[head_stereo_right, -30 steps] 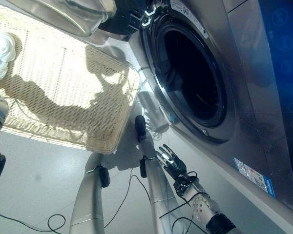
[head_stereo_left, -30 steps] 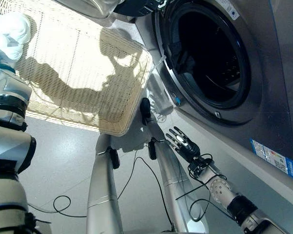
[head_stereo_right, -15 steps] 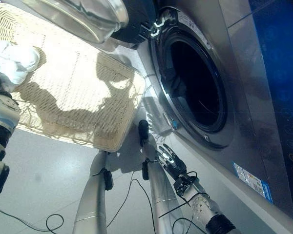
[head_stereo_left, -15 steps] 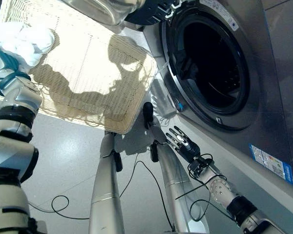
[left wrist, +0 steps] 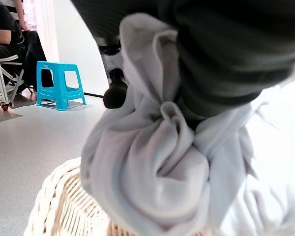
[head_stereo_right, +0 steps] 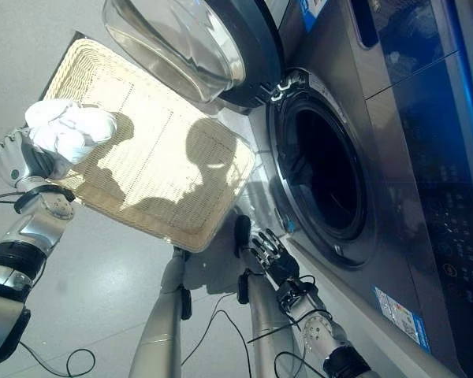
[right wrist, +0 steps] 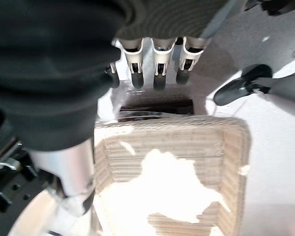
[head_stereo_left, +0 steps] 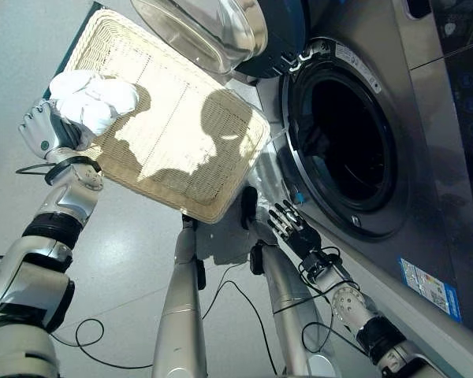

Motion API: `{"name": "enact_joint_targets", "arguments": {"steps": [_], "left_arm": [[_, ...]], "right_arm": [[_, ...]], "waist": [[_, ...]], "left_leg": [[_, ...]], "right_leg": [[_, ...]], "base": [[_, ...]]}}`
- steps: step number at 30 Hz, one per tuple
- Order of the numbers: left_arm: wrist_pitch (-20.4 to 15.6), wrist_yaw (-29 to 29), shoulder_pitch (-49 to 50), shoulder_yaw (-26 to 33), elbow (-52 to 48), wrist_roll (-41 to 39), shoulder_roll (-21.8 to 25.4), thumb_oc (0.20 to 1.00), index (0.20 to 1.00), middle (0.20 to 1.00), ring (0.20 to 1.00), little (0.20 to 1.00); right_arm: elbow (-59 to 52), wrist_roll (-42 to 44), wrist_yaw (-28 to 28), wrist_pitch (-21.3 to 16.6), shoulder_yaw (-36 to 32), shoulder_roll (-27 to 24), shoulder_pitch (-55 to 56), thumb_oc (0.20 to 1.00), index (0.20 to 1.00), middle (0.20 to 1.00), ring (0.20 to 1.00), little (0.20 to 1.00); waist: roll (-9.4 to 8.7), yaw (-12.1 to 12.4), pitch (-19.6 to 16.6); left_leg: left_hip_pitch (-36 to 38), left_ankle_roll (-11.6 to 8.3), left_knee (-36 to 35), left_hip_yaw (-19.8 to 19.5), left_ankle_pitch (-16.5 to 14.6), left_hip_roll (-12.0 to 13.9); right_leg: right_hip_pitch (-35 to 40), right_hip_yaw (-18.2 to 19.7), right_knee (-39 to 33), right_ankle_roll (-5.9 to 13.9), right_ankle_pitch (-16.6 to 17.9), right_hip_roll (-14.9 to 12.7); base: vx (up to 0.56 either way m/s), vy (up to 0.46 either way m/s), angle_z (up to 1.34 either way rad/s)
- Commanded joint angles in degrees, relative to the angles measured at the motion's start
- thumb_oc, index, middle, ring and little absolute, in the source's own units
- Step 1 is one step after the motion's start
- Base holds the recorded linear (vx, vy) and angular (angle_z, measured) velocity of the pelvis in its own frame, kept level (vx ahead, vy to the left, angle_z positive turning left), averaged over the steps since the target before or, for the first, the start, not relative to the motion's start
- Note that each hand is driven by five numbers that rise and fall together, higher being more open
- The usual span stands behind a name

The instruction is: Put the clothes into the washing machine.

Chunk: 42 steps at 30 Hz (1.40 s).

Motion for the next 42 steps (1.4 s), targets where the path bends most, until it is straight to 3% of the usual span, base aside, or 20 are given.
{"name": "enact_joint_targets", "arguments": {"steps": [1,11,12,14,15,17,23,25,26,30,35,42], "left_arm": [[-2.13,2.44,-0.60,4.46,-2.04,2.02,-0.61,0.200,0.200,0.200,0.200,0.200],[-4.10,1.23,0.40,4.84,-3.93,2.00,-0.80,0.200,0.200,0.200,0.200,0.200],[-5.13,1.16,0.57,5.00,-4.46,1.34,-1.01,0.200,0.200,0.200,0.200,0.200],[-11.70,-1.43,1.22,5.37,-7.34,-0.65,-1.22,0.200,0.200,0.200,0.200,0.200],[-12.26,-1.72,1.34,5.40,-7.71,-0.73,-1.36,0.200,0.200,0.200,0.200,0.200],[-16.97,-5.35,2.42,5.44,-11.57,-0.37,-2.29,0.200,0.200,0.200,0.200,0.200],[-23.74,-14.02,9.99,4.81,-24.06,4.11,-5.25,0.200,0.200,0.200,0.200,0.200],[-24.24,-15.35,10.83,4.42,-25.78,4.34,-5.42,0.200,0.200,0.200,0.200,0.200],[-25.73,-19.51,13.41,3.63,-30.28,5.63,-6.41,0.200,0.200,0.200,0.200,0.200],[-27.78,-25.10,15.75,1.76,-35.03,6.24,-7.43,0.200,0.200,0.200,0.200,0.200],[-30.20,-29.06,15.98,-2.27,-37.78,7.18,-8.55,0.200,0.200,0.200,0.200,0.200],[-31.10,-32.87,13.56,-8.35,-39.08,5.44,-10.66,0.200,0.200,0.200,0.200,0.200]], "right_arm": [[-2.49,-1.78,-0.02,0.13,-1.51,-0.91,2.82,1.000,1.000,1.000,1.000,1.000],[-1.87,-2.52,0.31,0.76,-1.60,-0.84,3.37,1.000,1.000,1.000,1.000,1.000],[-2.03,-2.87,0.46,0.58,-1.47,-0.82,3.46,1.000,1.000,1.000,1.000,1.000],[-3.35,-7.10,1.96,-2.53,-0.79,-1.28,3.88,1.000,1.000,1.000,1.000,1.000],[-3.57,-7.58,1.99,-2.89,-0.68,-1.29,3.88,1.000,1.000,1.000,1.000,1.000],[-5.48,-12.46,1.86,-6.44,0.12,-1.60,3.37,1.000,1.000,1.000,1.000,1.000],[-12.91,-23.03,-1.51,-9.47,2.10,-3.32,-1.01,1.000,1.000,1.000,1.000,1.000],[-13.86,-24.22,-1.90,-8.77,2.21,-3.41,-1.86,1.000,1.000,1.000,1.000,1.000],[-16.22,-27.29,-2.55,-6.70,2.70,-3.91,-4.07,1.000,1.000,1.000,1.000,1.000],[-19.17,-30.60,-3.77,-1.83,3.39,-5.56,-9.36,1.000,1.000,1.000,1.000,1.000],[-19.81,-29.70,-3.72,2.77,5.16,-6.64,-13.88,1.000,1.000,1.000,1.000,1.000],[-19.78,-26.46,-4.32,3.36,7.42,-6.38,-15.71,1.000,1.000,1.000,1.000,1.000]], "waist": [[3.83,-1.24,-0.77],[3.89,-1.38,-0.77],[3.88,-1.40,-0.77],[3.95,-1.36,-0.77],[3.97,-1.33,-0.77],[4.16,-0.93,-0.77],[5.00,1.17,-0.77],[5.14,1.49,-0.77],[5.52,2.36,-0.77],[6.00,3.31,-0.77],[6.38,3.91,-0.77],[6.32,3.41,-0.77]], "left_leg": [[1.82,1.27,0.20,3.92,-2.40,-3.68],[3.35,1.23,-1.91,4.72,-1.64,-3.27],[3.62,1.26,-2.13,4.84,-1.62,-3.24],[4.63,1.32,-2.50,4.87,-1.75,-3.30],[4.71,1.34,-2.48,4.83,-1.77,-3.34],[5.31,1.49,-2.27,4.56,-1.98,-3.62],[6.24,1.82,-1.37,3.30,-2.58,-4.39],[6.27,1.84,-1.18,3.07,-2.65,-4.49],[6.14,2.00,-0.45,2.32,-2.87,-4.87],[5.71,2.23,0.15,1.63,-2.77,-5.22],[6.32,2.46,-0.47,1.57,-2.45,-5.28],[6.63,2.75,-0.93,2.01,-2.20,-5.28]], "right_leg": [[6.10,-0.04,-12.01,5.74,6.14,0.33],[7.32,-0.04,-13.24,6.00,6.68,0.35],[7.50,-0.04,-13.36,6.02,6.74,0.36],[8.32,-0.02,-13.57,6.05,6.62,0.36],[8.40,-0.02,-13.57,6.06,6.62,0.34],[9.17,-0.28,-13.56,6.10,6.45,0.18],[10.72,-1.58,-13.11,6.55,5.97,-0.85],[10.88,-1.73,-12.92,6.59,5.82,-0.97],[11.15,-2.23,-12.39,6.64,5.52,-1.31],[11.03,-2.76,-12.06,6.70,5.66,-1.75],[11.61,-3.26,-12.02,6.83,5.64,-1.95],[11.36,-2.97,-11.91,6.91,6.07,-1.71]], "base": [[0.00,0.000,0.00],[0.00,0.000,0.00],[0.00,0.000,0.00],[-0.03,-0.005,0.00],[0.00,0.000,0.00],[0.00,0.000,0.00],[-0.02,-0.050,0.00],[-0.01,-0.048,0.02],[-0.01,-0.052,0.03],[-0.01,-0.032,0.10],[0.00,0.002,0.01],[0.00,0.007,0.02]]}}
